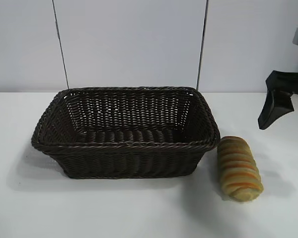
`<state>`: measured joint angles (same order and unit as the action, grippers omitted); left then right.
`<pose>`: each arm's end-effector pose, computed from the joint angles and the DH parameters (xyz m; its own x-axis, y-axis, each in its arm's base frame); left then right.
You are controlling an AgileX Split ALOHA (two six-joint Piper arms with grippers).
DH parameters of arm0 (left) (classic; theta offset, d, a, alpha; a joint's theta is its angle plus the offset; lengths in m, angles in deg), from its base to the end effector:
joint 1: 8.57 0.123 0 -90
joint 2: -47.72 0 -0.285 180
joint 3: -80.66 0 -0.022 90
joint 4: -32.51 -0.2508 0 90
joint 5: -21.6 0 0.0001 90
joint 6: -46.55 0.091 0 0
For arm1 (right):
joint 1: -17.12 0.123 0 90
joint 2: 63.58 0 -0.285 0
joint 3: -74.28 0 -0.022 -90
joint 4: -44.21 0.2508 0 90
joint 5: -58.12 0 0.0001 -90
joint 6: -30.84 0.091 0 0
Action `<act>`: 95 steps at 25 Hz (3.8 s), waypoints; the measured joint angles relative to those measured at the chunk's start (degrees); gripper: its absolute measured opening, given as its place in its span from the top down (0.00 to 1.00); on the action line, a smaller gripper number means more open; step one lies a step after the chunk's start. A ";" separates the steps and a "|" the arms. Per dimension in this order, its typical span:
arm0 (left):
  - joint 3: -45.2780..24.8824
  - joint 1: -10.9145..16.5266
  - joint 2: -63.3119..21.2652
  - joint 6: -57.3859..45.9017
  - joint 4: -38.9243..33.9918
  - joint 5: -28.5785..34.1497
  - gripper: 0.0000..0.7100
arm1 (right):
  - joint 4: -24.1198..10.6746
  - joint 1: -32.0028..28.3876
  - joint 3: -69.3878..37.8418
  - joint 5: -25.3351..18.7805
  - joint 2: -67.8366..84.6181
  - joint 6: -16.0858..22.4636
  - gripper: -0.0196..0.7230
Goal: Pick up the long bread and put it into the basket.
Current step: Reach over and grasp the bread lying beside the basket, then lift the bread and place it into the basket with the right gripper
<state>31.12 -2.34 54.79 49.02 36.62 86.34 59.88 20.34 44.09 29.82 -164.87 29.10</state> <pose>-0.0073 -0.0067 0.2672 -0.5170 -0.0439 -0.8549 -0.0468 0.9986 -0.0230 0.2896 0.0280 0.1686 -0.9320 0.1564 -0.3271 0.0963 0.9766 0.1925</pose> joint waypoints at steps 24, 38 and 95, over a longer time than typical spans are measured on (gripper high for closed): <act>0.00 0.00 0.00 0.00 0.00 0.00 0.02 | 6.87 7.92 0.06 7.87 -8.58 -4.91 0.15; -0.18 0.00 0.00 0.00 0.01 0.00 0.02 | -1.29 8.14 0.42 7.60 -9.60 4.69 0.77; -0.18 0.00 0.00 0.00 0.01 0.00 0.02 | -7.99 27.94 35.45 -3.03 -23.40 -47.36 0.85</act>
<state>30.94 -2.34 54.79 49.02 36.63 86.34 51.89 48.29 79.55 26.79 -188.28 -18.26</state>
